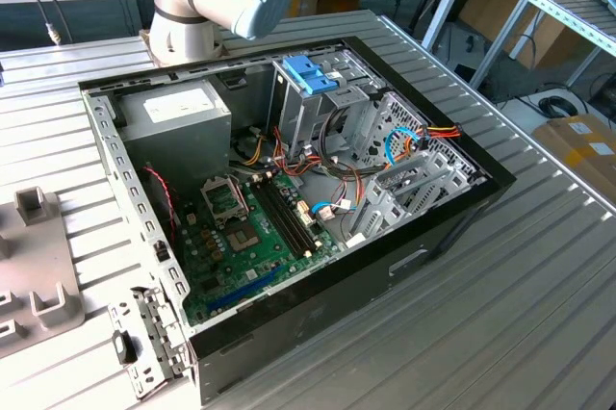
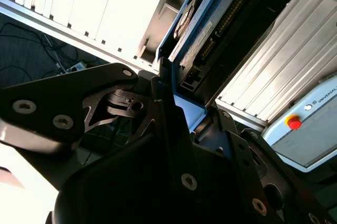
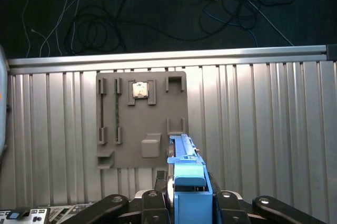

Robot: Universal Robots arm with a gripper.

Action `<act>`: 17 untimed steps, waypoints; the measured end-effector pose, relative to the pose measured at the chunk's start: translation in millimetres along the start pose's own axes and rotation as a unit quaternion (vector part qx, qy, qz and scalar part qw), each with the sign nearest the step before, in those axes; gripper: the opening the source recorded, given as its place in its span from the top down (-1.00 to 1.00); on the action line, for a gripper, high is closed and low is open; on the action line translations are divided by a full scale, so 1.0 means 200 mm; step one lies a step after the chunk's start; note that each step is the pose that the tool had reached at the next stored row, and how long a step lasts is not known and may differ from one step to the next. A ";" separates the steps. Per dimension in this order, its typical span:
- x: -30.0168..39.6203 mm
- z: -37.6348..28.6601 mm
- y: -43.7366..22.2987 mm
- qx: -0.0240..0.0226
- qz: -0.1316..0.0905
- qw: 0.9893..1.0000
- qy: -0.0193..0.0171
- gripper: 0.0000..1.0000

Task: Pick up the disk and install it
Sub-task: 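Pick up the disk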

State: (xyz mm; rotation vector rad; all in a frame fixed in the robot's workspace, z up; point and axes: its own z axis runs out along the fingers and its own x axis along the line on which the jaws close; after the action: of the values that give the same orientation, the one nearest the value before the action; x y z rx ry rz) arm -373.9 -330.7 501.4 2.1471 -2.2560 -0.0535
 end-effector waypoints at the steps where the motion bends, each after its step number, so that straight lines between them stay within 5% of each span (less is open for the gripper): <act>1: 0.000 0.000 -0.003 0.000 0.000 1.000 0.000 0.26; 17: -0.002 -0.001 -0.032 0.000 0.000 1.000 0.001 0.26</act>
State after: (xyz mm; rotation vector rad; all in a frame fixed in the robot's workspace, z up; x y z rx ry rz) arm -367.5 -330.7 501.3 2.1461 -2.2550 -0.0510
